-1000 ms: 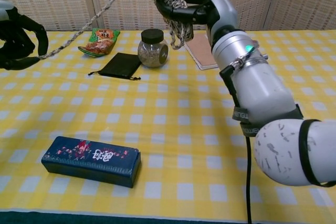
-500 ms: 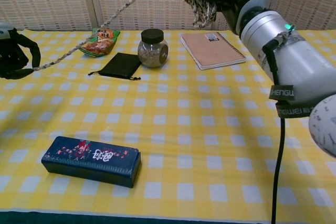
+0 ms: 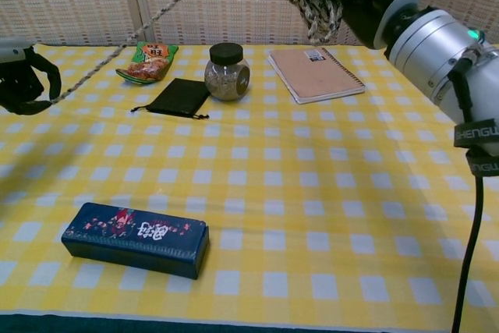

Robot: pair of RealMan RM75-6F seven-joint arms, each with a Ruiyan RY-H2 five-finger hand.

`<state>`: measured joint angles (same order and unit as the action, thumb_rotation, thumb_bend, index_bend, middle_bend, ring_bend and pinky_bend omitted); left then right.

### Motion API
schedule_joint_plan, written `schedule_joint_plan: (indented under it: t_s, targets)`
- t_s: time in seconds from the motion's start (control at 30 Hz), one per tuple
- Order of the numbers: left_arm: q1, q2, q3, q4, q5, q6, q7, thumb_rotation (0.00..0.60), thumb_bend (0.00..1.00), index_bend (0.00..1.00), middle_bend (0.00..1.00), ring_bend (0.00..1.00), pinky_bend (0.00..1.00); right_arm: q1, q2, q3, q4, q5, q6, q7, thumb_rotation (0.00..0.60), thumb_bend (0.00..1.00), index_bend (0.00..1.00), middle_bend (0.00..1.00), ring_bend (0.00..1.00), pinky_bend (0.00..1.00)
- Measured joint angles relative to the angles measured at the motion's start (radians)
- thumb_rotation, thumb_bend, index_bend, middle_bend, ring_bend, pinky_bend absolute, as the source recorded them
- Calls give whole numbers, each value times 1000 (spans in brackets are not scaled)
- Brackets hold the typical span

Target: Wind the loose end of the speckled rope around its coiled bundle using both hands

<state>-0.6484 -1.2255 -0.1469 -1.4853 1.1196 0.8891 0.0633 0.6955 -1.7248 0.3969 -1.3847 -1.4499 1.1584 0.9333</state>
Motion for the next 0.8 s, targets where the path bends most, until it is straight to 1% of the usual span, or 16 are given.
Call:
schedule_joint_plan:
  t_s: [0.23,0.33,0.47,0.6,0.8]
  targets:
    - [-19,-1,-10,-9,76,85,114,600,580,643,881,818,792,20,40,-68,8,-89,16,-77,600,391,962,786,820,736]
    - [-31,8,-18,-28,109,118,171,600,580,642,881,816,792,33,53,-93,-3,-105,1,-110,600,391,962,786,818,736]
    - [-44,26,-38,-74,122,159,254,600,580,639,880,814,792,51,67,-122,-20,-119,-28,-169,600,391,962,786,819,736]
    - [-60,48,-63,-148,124,183,312,600,580,635,881,815,792,70,73,-140,-44,-112,-71,-235,600,391,962,786,826,736]
    - [-99,60,-96,-247,126,194,379,600,580,629,881,818,792,109,59,-140,-81,-51,-146,-332,600,391,962,788,833,743]
